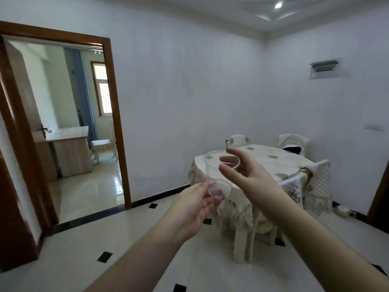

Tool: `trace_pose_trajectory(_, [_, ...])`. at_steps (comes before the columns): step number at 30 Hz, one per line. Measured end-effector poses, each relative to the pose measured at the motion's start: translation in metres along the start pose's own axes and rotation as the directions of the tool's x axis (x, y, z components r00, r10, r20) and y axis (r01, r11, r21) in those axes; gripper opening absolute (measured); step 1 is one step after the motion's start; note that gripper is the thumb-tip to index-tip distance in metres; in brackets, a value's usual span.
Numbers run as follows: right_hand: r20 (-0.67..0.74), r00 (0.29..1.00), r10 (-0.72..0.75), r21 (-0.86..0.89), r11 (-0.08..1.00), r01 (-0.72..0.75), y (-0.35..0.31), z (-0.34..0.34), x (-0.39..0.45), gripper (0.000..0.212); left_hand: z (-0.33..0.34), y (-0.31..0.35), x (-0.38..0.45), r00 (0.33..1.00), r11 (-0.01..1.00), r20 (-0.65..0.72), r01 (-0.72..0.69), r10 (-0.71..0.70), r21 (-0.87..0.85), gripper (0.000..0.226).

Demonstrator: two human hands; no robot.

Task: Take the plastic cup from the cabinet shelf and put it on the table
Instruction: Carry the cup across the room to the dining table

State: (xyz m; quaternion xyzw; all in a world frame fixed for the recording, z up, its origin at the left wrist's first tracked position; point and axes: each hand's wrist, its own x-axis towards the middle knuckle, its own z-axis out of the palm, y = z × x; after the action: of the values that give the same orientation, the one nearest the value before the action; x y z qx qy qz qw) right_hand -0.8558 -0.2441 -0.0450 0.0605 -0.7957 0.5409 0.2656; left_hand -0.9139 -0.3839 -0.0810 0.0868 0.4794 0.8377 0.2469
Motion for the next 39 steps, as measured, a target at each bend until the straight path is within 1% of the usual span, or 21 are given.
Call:
trace_pose_trajectory(3, [0.018, 1.0, 0.009, 0.017, 1.0, -0.009, 0.034, -0.017, 0.039, 0.074, 0.009, -0.009, 0.055, 0.999, 1.0, -0.049, -0.015, 0.014, -0.013, 0.025])
trace_pose_trajectory(7, [0.041, 0.998, 0.053, 0.066, 0.996, -0.056, 0.078, -0.041, 0.094, 0.071, 0.026, -0.014, 0.123, 0.994, 0.999, -0.101, 0.032, -0.033, -0.006, 0.027])
trace_pose_trajectory(10, [0.065, 0.995, 0.082, 0.099, 0.991, -0.088, 0.105, -0.053, 0.136, 0.077, 0.032, -0.01, 0.165, 0.992, 0.999, -0.122, 0.039, -0.038, 0.005, 0.028])
trace_pose_trajectory(16, [0.13, 0.986, 0.1, 0.15, 0.981, -0.12, 0.146, -0.043, 0.204, 0.083, 0.023, 0.005, 0.226, 0.985, 0.999, -0.17, 0.021, -0.015, 0.036, 0.032])
trace_pose_trajectory(20, [0.176, 0.979, 0.103, 0.14, 0.982, -0.129, 0.17, -0.015, 0.251, 0.09, -0.004, 0.02, 0.265, 0.981, 0.999, -0.193, 0.026, -0.016, 0.047, 0.029])
trace_pose_trajectory(24, [0.217, 0.971, 0.104, 0.13, 0.982, -0.134, 0.194, 0.031, 0.298, 0.083, -0.046, 0.038, 0.304, 0.97, 1.0, -0.243, 0.012, -0.006, 0.025, 0.03])
trace_pose_trajectory(29, [0.275, 0.957, 0.09, 0.148, 0.98, -0.134, 0.21, 0.099, 0.361, 0.08, -0.11, 0.075, 0.348, 0.955, 0.999, -0.293, -0.031, 0.036, 0.022, 0.032])
trace_pose_trajectory(33, [0.285, 0.956, 0.065, 0.15, 0.982, -0.111, 0.212, 0.147, 0.409, 0.098, -0.156, 0.117, 0.383, 0.939, 0.999, -0.342, -0.022, 0.037, 0.047, 0.031])
trace_pose_trajectory(34, [0.282, 0.958, 0.055, 0.157, 0.982, -0.102, 0.213, 0.157, 0.42, 0.099, -0.167, 0.127, 0.393, 0.939, 0.998, -0.34, -0.028, 0.046, 0.057, 0.032])
trace_pose_trajectory(39, [0.222, 0.975, 0.027, 0.143, 0.988, -0.06, 0.233, 0.192, 0.467, 0.083, -0.204, 0.155, 0.441, 0.937, 0.998, -0.345, -0.041, 0.058, 0.055, 0.031])
